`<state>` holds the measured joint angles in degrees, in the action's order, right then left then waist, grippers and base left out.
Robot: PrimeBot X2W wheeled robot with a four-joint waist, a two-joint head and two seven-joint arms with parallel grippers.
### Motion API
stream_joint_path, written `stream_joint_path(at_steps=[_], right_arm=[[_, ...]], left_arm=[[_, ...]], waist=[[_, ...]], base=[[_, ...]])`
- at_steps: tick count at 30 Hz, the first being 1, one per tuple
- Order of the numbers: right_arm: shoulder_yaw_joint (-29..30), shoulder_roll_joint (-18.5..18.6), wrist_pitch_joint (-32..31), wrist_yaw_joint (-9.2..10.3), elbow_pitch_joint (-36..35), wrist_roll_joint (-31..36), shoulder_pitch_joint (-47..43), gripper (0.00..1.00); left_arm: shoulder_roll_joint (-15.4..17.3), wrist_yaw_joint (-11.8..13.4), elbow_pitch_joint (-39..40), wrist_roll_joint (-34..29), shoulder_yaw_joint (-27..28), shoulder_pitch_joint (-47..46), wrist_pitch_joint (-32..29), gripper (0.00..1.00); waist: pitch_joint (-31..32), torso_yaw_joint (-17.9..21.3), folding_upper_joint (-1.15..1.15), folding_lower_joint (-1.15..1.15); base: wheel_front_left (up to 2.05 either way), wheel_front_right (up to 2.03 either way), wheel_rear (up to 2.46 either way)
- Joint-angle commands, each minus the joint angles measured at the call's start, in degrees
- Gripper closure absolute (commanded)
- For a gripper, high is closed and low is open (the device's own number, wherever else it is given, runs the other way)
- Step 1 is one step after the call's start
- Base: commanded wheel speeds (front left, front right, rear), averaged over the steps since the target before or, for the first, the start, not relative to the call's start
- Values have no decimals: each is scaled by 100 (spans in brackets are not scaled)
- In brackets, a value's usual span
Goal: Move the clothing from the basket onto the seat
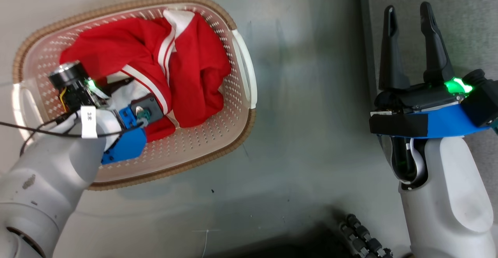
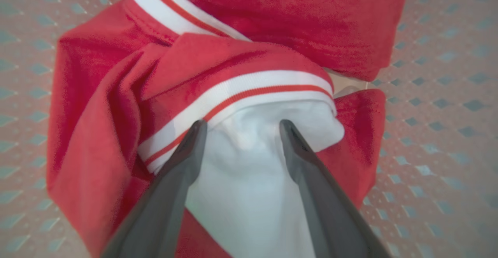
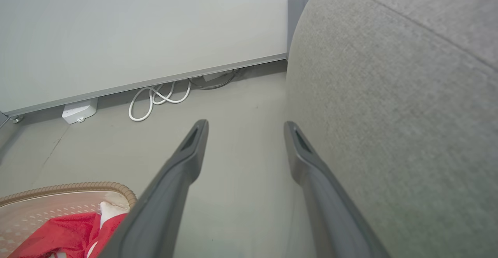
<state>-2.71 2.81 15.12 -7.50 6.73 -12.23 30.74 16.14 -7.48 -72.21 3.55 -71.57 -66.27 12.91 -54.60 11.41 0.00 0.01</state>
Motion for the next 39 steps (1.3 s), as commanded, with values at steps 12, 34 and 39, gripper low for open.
stream_joint_path(at_steps=[12,34,39], right_arm=[[36,14,6,3,-151,18,158,0],[102,14,6,3,-122,79,188,0],[58,14,6,3,-60,76,167,0]], left_arm=[[25,7,-139,91,-75,-478,-631,0],[-296,7,-165,295,-137,-397,-1114,100],[-423,7,-168,365,-148,-276,-1041,100]], waist=[[-504,1,0,-1],[-504,-152,0,-1],[-331,-203,0,-1]], base=[[0,0,0],[0,0,0],[0,0,0]])
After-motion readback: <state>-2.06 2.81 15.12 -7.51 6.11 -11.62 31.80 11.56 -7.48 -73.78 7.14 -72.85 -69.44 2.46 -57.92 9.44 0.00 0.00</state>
